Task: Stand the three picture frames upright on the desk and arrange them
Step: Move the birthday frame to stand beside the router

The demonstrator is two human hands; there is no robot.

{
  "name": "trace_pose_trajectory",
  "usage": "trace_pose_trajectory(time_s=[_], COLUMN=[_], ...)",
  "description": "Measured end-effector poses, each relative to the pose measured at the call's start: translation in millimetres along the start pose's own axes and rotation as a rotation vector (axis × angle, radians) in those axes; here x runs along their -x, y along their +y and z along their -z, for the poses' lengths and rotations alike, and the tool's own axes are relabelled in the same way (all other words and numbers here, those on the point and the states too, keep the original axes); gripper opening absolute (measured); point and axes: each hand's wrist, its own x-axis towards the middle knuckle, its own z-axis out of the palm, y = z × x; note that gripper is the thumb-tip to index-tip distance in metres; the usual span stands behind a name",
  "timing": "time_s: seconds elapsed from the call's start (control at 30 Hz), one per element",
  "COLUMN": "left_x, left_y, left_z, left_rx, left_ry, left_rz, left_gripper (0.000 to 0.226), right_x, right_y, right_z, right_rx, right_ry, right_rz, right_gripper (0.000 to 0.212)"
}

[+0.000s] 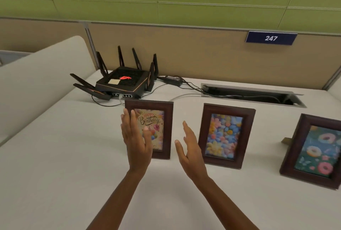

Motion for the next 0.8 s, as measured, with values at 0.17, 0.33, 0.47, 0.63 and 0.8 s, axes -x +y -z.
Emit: trace_pose_trajectory(time_s=[0.17, 0.33, 0.47, 0.63, 0.8], left_x=[1, 4, 5, 7, 2], left_y=[-32, -50, -65, -78, -87], left_z=[8, 15, 17, 19, 24], left_rx=[0.113, 0.270, 0.287, 0.235, 0.228], left_ry=[-0.067, -0.223, -0.348, -0.423, -0.453], left_rz=[0.236, 0.500, 0.528, 0.493, 0.474], left_gripper=[0.052, 0.049, 0.046, 0.040, 0.034], right_x=[1, 1, 1, 0, -2], right_y=[7, 15, 25, 32, 34], right_z=[-25, -39, -46, -54, -63], right_rx=[-0.055, -0.122, -0.161, -0.206, -0.174], right_ry=[-0.053, -0.057, -0.064, -0.027, 0.018], right_rz=[-0.184, -0.335, -0.409, -0.447, -0.430], right_gripper=[0.063, 0.062, 0.059, 0.054, 0.043])
